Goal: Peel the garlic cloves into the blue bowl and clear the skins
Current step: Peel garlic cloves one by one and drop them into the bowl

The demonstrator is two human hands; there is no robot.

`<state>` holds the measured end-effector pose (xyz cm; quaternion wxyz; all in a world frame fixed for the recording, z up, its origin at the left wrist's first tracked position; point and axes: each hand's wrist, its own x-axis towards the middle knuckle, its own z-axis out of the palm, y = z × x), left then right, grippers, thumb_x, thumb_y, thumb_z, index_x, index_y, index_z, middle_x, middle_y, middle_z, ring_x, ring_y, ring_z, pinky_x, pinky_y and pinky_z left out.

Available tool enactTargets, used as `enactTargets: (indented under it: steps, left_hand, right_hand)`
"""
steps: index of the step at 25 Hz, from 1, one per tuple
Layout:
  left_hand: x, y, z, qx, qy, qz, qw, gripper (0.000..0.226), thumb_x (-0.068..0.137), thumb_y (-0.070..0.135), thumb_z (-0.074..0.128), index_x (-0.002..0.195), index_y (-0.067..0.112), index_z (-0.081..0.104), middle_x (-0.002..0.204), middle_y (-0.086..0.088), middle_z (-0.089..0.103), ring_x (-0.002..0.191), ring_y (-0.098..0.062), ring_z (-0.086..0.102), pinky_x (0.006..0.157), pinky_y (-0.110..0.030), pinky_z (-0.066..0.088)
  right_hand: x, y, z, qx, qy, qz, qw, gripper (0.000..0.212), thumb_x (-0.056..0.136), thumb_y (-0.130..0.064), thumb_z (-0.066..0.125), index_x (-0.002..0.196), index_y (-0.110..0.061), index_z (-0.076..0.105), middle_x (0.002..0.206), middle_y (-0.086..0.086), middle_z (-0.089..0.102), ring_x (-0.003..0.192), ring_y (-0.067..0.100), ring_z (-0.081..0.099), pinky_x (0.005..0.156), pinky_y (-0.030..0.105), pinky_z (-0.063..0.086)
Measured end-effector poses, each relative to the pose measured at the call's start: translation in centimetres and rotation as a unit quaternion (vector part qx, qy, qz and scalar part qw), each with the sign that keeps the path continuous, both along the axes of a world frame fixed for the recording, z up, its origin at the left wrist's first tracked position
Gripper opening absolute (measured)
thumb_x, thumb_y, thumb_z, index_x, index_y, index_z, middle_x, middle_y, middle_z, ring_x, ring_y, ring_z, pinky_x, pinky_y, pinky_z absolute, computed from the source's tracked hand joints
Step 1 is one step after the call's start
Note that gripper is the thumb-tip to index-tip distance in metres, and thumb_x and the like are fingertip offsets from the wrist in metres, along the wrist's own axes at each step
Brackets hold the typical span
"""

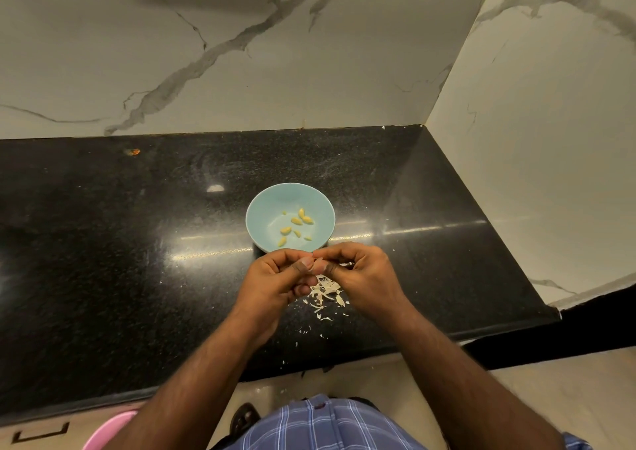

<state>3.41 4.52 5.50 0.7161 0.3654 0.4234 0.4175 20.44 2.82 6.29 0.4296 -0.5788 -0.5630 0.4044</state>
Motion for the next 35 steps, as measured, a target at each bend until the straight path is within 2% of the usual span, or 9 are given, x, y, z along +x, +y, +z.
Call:
enactTargets:
  steps: [5,9,15,19,25,28,30,32,35]
  left_hand:
    - [-0.3,0.0,0.2,0.058,0.046,-0.009,0.997,0.025,0.082,0.020,0.074,0.095,-0.002,0.075,0.078,-0.014,0.072,0.065,-0.012,0.062,0.059,-0.021,0.051]
    - [-0.1,0.0,0.3,0.033,0.059,0.010,0.998,0.015,0.095,0.011,0.065,0.085,0.002,0.073,0.070,-0.009,0.068,0.058,-0.012,0.057,0.053,-0.019,0.044]
    - [0.9,-0.1,1.0,-0.025,0.053,0.009,0.998,0.036,0.097,0.012,0.063,0.064,0.020,0.076,0.063,-0.001,0.062,0.053,-0.006,0.051,0.052,-0.018,0.036]
    - [1.3,-0.1,0.7,-0.068,0.041,0.017,0.997,0.035,0.097,0.014,0.062,0.065,0.018,0.074,0.060,0.002,0.059,0.050,-0.004,0.049,0.048,-0.015,0.036]
    - [1.7,0.0,0.5,-0.140,0.001,0.029,0.990,0.018,0.096,0.014,0.062,0.084,0.009,0.074,0.060,0.003,0.057,0.049,-0.004,0.048,0.045,-0.015,0.034]
    - [1.9,0.1,0.3,-0.183,-0.015,0.033,0.982,0.024,0.094,0.013,0.063,0.075,0.012,0.078,0.060,0.004,0.057,0.048,-0.004,0.048,0.044,-0.015,0.034]
    - [1.9,0.0,0.1,-0.180,-0.031,0.047,0.982,0.021,0.095,0.014,0.064,0.078,0.012,0.077,0.063,0.002,0.060,0.051,-0.004,0.051,0.045,-0.014,0.037]
    - [2.0,-0.1,-0.1,-0.146,-0.042,0.069,0.986,0.012,0.097,0.015,0.064,0.089,0.010,0.073,0.071,-0.001,0.066,0.059,-0.005,0.058,0.051,-0.015,0.042]
    - [1.9,-0.2,-0.3,-0.101,-0.035,0.086,0.991,0.008,0.097,0.012,0.064,0.095,0.008,0.071,0.079,-0.004,0.071,0.067,-0.006,0.062,0.060,-0.017,0.047]
  right_hand:
    - [0.5,0.3,-0.3,0.004,0.003,-0.005,1.000,0.013,0.085,-0.017,0.080,0.098,-0.014,0.080,0.093,-0.002,0.079,0.093,0.014,0.075,0.088,0.045,0.061]
    - [0.3,0.3,-0.9,0.059,-0.019,-0.003,0.998,0.013,0.084,-0.012,0.080,0.097,-0.014,0.081,0.092,-0.001,0.078,0.089,0.016,0.075,0.081,0.044,0.062]
    - [-0.4,0.1,-1.3,0.187,-0.144,-0.030,0.971,0.014,0.077,0.004,0.075,0.078,-0.010,0.075,0.080,-0.004,0.069,0.074,0.007,0.064,0.063,0.021,0.052]
    - [-0.3,-0.2,-1.8,0.254,-0.207,-0.020,0.945,0.010,0.084,-0.001,0.068,0.084,-0.007,0.075,0.086,0.004,0.068,0.076,0.018,0.067,0.064,0.034,0.057]
    - [-0.1,0.1,-1.9,0.294,-0.282,-0.012,0.913,0.011,0.083,0.004,0.067,0.083,-0.006,0.071,0.087,0.007,0.067,0.078,0.023,0.065,0.061,0.038,0.056]
    - [0.1,0.1,-2.1,0.318,-0.315,0.013,0.894,0.008,0.090,-0.004,0.066,0.088,-0.006,0.073,0.090,0.007,0.068,0.084,0.022,0.066,0.065,0.037,0.058]
    - [-0.3,0.2,-2.2,0.257,-0.236,-0.023,0.937,0.008,0.090,-0.007,0.069,0.091,-0.009,0.076,0.091,0.005,0.071,0.085,0.018,0.069,0.071,0.035,0.060]
    - [-0.6,0.5,-1.4,0.081,-0.040,-0.081,0.993,0.016,0.086,-0.005,0.076,0.100,-0.014,0.077,0.091,0.005,0.075,0.085,0.016,0.072,0.078,0.035,0.061]
    - [-0.7,0.7,-0.5,-0.065,0.145,-0.082,0.984,0.022,0.089,-0.002,0.074,0.107,-0.014,0.072,0.094,0.018,0.074,0.079,0.017,0.070,0.071,0.031,0.058]
